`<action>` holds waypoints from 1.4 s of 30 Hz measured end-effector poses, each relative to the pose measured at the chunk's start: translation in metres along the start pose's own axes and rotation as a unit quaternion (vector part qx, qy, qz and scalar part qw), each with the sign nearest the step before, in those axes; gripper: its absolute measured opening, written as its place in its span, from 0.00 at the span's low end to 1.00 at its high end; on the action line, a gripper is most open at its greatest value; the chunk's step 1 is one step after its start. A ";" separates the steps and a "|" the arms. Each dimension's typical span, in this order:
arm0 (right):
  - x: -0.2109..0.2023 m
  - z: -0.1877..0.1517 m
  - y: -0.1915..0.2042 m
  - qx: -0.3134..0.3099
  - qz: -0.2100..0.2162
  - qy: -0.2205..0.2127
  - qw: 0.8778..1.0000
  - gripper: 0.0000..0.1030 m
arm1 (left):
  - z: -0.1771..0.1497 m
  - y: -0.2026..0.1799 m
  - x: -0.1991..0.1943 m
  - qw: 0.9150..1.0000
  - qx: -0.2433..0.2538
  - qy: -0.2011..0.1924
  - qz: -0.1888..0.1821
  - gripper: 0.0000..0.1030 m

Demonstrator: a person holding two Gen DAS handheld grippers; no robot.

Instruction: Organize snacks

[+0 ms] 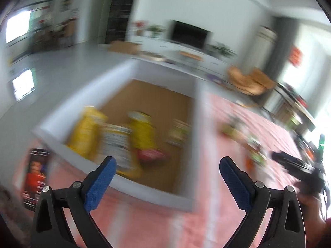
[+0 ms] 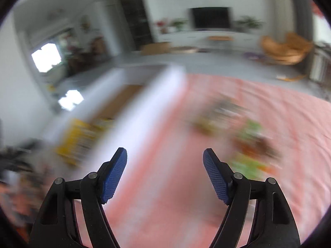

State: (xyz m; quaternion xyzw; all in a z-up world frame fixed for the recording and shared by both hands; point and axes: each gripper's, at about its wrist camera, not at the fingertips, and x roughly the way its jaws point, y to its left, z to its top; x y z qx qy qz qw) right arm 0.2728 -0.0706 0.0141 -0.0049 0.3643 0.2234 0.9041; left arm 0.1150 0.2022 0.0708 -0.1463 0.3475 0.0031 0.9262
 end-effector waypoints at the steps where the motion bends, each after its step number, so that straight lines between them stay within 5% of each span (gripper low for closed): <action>1: -0.007 -0.021 -0.034 0.007 -0.048 -0.001 0.999 0.76 | -0.009 -0.018 -0.001 1.000 0.015 0.003 -0.019 0.96; 4: -0.022 -0.069 -0.115 0.042 -0.148 0.015 0.988 0.76 | -0.048 -0.086 0.013 0.993 0.076 0.030 -0.081 0.97; 6: -0.029 -0.097 -0.156 0.070 -0.194 0.036 0.978 0.76 | -0.068 -0.112 0.031 0.989 0.098 0.058 -0.091 0.97; 12: -0.037 -0.140 -0.216 0.139 -0.224 0.063 0.963 0.76 | -0.109 -0.158 0.105 0.984 0.130 0.121 -0.032 0.97; 18: -0.022 -0.135 -0.216 0.174 -0.209 0.053 0.961 0.82 | -0.103 -0.161 0.144 0.983 0.146 0.108 0.024 0.97; 24: 0.014 -0.115 -0.214 0.157 -0.240 0.062 0.956 0.96 | -0.103 -0.152 0.167 0.982 0.141 0.118 0.044 0.96; 42: 0.012 -0.116 -0.214 0.162 -0.240 0.061 0.955 0.96 | -0.099 -0.150 0.172 0.983 0.139 0.112 0.050 1.00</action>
